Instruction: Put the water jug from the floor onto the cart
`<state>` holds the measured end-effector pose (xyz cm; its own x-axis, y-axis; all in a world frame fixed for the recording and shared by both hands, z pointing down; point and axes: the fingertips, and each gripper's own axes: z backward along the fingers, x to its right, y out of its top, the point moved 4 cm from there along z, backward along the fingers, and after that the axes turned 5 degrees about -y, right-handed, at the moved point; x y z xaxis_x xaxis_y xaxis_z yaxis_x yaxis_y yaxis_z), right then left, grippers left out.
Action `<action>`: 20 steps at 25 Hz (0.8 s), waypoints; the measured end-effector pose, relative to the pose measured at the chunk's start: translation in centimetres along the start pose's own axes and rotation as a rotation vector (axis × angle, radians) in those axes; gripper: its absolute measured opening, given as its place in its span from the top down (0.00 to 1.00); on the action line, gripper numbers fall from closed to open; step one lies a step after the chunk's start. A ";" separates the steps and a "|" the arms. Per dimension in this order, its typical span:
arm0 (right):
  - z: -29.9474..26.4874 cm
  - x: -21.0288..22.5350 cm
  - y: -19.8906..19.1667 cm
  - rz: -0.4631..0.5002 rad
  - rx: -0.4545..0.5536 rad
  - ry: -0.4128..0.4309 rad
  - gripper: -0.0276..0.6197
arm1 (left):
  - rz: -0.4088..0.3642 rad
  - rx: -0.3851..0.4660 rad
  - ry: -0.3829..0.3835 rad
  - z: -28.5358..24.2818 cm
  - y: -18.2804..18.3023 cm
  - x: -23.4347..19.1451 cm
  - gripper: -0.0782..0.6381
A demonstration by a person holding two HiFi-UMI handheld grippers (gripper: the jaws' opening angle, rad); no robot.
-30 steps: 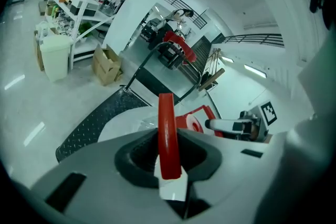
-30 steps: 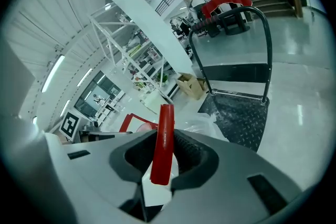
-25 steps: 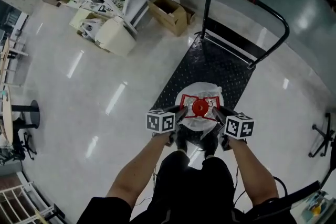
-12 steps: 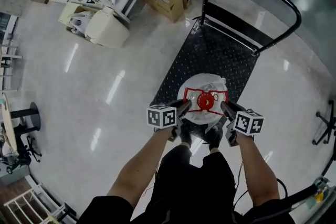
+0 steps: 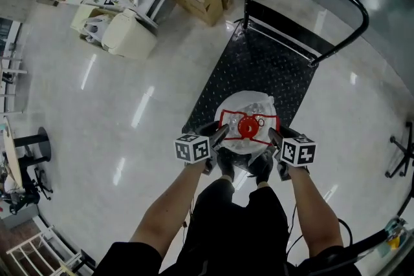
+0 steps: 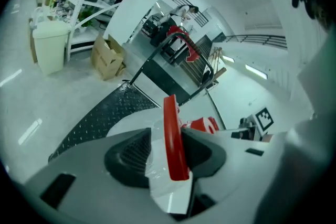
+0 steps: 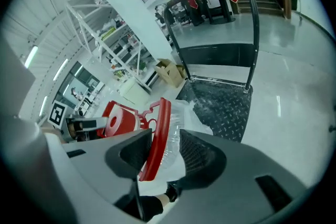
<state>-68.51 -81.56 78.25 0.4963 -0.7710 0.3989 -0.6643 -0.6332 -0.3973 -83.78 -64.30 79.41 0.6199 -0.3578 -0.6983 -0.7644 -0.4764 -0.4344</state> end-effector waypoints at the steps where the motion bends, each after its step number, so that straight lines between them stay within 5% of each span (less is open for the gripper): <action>1: 0.2 -0.1 0.0 0.018 -0.010 -0.004 0.69 | 0.006 0.007 0.001 0.1 0.1 0.1 0.69; 9: 4.1 -1.0 1.6 0.090 0.050 0.013 0.66 | -0.092 0.009 0.114 3.3 0.9 1.2 0.63; 15: 10.3 -1.0 3.0 0.061 0.162 0.065 0.67 | -0.029 0.285 0.103 9.8 4.3 5.0 0.63; 19: 16.2 -1.6 4.3 0.060 0.287 0.114 0.81 | -0.131 0.378 0.020 12.4 5.7 11.7 0.65; 20: 17.7 -1.6 4.8 0.069 0.326 0.114 0.84 | -0.152 0.404 -0.003 13.0 5.9 13.6 0.74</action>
<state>-62.59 -84.53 61.04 0.3788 -0.8119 0.4442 -0.4716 -0.5823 -0.6622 -82.14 -61.55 59.97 0.7304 -0.3050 -0.6111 -0.6732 -0.1703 -0.7196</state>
